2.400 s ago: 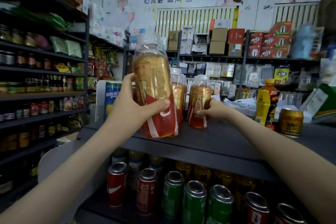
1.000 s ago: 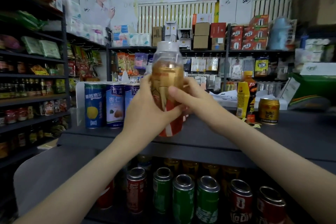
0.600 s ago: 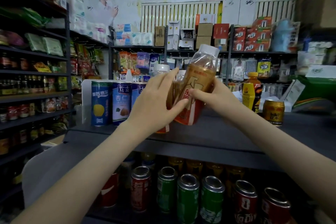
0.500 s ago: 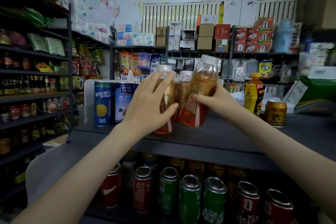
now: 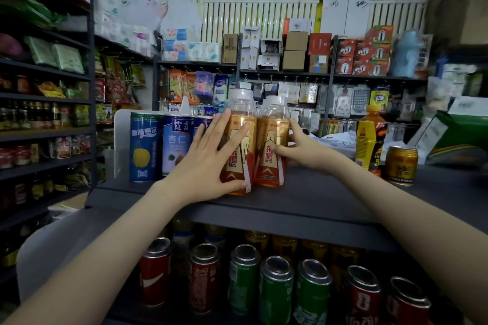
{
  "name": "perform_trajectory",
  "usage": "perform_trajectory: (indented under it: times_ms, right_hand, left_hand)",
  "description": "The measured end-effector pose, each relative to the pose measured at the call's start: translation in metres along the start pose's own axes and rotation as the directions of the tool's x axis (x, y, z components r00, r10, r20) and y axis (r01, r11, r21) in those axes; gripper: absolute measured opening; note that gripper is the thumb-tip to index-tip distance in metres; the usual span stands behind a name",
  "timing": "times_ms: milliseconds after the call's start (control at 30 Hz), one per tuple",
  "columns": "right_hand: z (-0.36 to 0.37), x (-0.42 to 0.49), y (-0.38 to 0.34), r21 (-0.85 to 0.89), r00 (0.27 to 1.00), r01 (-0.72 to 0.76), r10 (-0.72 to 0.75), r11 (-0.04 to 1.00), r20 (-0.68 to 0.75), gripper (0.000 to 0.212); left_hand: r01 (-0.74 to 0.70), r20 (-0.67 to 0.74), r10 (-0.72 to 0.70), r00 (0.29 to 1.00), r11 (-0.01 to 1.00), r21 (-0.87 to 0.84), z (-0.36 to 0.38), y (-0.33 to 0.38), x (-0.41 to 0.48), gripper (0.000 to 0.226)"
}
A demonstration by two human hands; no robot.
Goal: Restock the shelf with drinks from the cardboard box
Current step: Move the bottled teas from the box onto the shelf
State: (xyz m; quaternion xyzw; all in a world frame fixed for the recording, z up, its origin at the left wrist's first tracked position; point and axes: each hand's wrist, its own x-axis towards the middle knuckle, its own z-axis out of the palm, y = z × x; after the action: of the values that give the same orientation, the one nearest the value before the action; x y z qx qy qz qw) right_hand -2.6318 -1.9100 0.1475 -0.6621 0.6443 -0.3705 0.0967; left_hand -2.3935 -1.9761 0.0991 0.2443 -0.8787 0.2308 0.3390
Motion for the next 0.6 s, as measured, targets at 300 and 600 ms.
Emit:
perform_trajectory:
  times_ms: [300, 600]
  right_hand:
    - [-0.010, 0.003, 0.012, 0.065, 0.999, 0.016, -0.018, 0.998, 0.027, 0.078]
    - [-0.005, 0.002, 0.014, 0.130, 0.998, 0.049, -0.043, 0.990, -0.047, 0.083]
  left_hand:
    - [-0.024, 0.018, 0.024, 1.000, 1.000, -0.001, -0.006, -0.003, -0.002, 0.100]
    - [-0.047, 0.017, 0.049, 0.999, 0.997, -0.060, 0.000, -0.008, -0.010, 0.098]
